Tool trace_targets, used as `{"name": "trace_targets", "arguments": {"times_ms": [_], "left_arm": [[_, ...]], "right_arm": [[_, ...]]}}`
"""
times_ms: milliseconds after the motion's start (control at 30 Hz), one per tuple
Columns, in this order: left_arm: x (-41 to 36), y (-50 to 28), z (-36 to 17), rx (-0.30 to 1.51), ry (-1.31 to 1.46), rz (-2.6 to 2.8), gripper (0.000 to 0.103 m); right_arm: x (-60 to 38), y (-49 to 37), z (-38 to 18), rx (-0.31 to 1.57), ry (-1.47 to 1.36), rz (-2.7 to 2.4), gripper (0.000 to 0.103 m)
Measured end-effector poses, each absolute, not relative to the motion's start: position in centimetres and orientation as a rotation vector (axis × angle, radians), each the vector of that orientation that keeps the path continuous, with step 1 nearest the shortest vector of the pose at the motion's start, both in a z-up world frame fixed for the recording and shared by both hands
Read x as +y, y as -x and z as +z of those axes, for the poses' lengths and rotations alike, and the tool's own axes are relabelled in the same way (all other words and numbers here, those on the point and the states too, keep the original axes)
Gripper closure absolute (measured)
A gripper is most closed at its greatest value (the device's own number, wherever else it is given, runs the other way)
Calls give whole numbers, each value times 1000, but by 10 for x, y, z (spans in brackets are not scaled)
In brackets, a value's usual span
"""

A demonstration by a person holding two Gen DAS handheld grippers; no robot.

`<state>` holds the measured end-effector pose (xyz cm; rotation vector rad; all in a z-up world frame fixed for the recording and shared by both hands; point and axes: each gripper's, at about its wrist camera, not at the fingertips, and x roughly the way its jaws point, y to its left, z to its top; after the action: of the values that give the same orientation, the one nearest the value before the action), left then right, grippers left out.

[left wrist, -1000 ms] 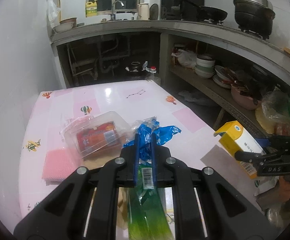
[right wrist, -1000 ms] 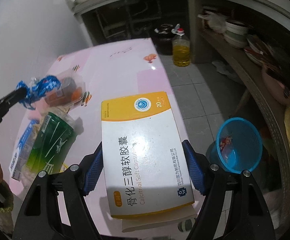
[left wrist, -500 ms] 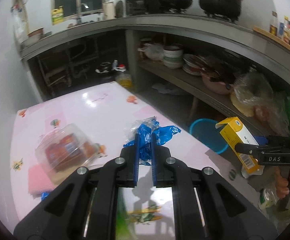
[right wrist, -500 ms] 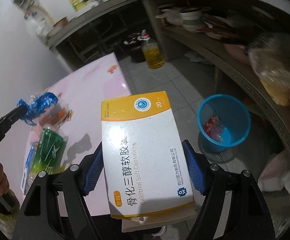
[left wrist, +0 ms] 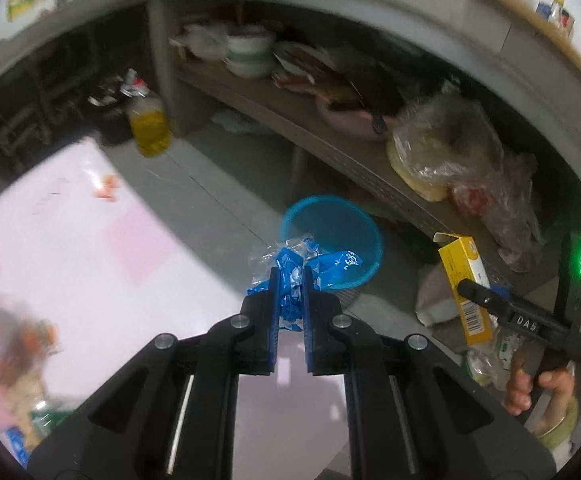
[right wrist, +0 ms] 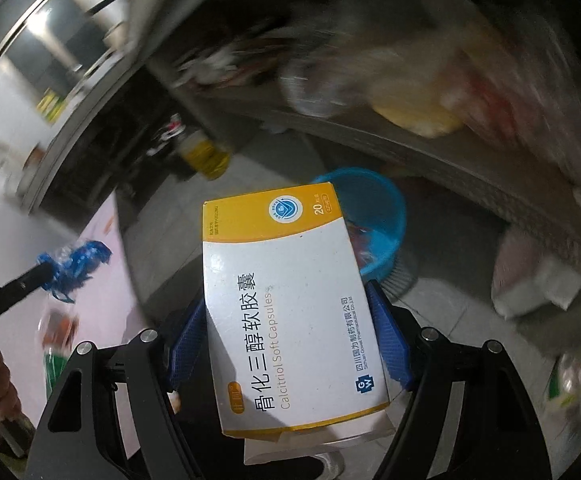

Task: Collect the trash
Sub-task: 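Carry the blue wrapper and medicine box over the blue basket, then open both tools over the blue basket to drop the items, then bring both open tools back over the table items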

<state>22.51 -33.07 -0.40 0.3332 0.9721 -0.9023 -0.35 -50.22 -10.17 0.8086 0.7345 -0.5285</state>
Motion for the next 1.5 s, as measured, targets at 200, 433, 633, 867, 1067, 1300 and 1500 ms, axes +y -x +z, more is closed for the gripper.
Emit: {"name": "trace_targets", "arguments": {"times_ms": [200, 433, 633, 867, 1067, 1300, 1500], "left_arm": [[-408, -234, -61, 1102, -387, -922, 95], [-488, -265, -98, 1144, -352, -953, 93], [-517, -272, -110, 1102, -327, -935, 50], [-489, -267, -97, 1064, -342, -972, 50], [-448, -263, -70, 1015, -326, -951, 50], [-383, -241, -27, 938, -321, -961, 42], [-312, -213, 7, 859, -352, -960, 33]], "right_arm": [[-537, -11, -161, 781, -926, -558, 30], [-592, -75, -213, 774, -977, -583, 29], [-627, -133, -275, 813, -998, -663, 22], [-616, -118, -302, 819, -961, -755, 22], [-596, -83, -276, 773, -867, -809, 22], [-551, -44, -231, 757, -746, -776, 22], [-497, -22, -172, 715, -634, -687, 22]]}}
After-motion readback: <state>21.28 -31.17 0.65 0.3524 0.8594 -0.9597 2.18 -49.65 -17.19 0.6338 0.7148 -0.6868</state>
